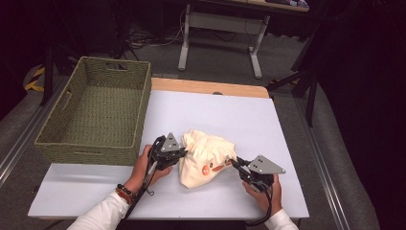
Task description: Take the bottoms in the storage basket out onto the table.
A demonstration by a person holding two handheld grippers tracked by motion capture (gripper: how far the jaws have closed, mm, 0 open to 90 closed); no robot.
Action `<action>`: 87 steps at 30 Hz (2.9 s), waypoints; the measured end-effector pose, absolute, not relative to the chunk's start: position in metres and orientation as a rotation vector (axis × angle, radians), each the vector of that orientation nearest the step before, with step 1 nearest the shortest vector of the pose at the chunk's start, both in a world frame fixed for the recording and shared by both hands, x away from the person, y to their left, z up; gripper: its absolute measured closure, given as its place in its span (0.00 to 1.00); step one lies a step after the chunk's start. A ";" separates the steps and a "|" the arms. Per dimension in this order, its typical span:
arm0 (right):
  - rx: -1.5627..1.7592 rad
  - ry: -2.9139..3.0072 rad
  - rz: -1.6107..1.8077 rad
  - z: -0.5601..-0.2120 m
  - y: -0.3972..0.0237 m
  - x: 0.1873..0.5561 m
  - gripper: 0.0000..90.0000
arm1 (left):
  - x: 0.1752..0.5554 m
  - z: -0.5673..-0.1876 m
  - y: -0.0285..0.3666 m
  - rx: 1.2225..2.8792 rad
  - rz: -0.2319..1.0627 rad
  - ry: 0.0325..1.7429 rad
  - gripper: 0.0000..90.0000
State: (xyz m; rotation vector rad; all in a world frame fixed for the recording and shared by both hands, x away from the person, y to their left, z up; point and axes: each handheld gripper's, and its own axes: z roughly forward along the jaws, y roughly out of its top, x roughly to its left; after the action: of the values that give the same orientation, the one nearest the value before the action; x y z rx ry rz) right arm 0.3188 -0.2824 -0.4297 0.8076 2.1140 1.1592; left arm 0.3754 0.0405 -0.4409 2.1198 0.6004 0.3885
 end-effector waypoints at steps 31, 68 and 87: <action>0.870 2.050 1.237 -0.428 -0.285 0.316 0.49 | 0.331 -0.424 0.066 2.161 0.560 0.554 0.57; 0.907 2.171 1.125 -0.440 -0.291 0.330 0.94 | 0.358 -0.459 0.057 2.260 0.330 0.545 0.92; 0.932 2.109 1.143 -0.428 -0.292 0.321 0.87 | 0.331 -0.428 0.069 2.186 0.472 0.499 0.93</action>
State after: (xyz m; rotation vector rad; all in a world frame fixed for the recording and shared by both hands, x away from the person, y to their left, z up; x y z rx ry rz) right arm 0.3207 -0.2924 -0.4284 0.9317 2.1091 1.1432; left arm 0.3306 0.0686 -0.4280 2.1858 0.4991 0.4717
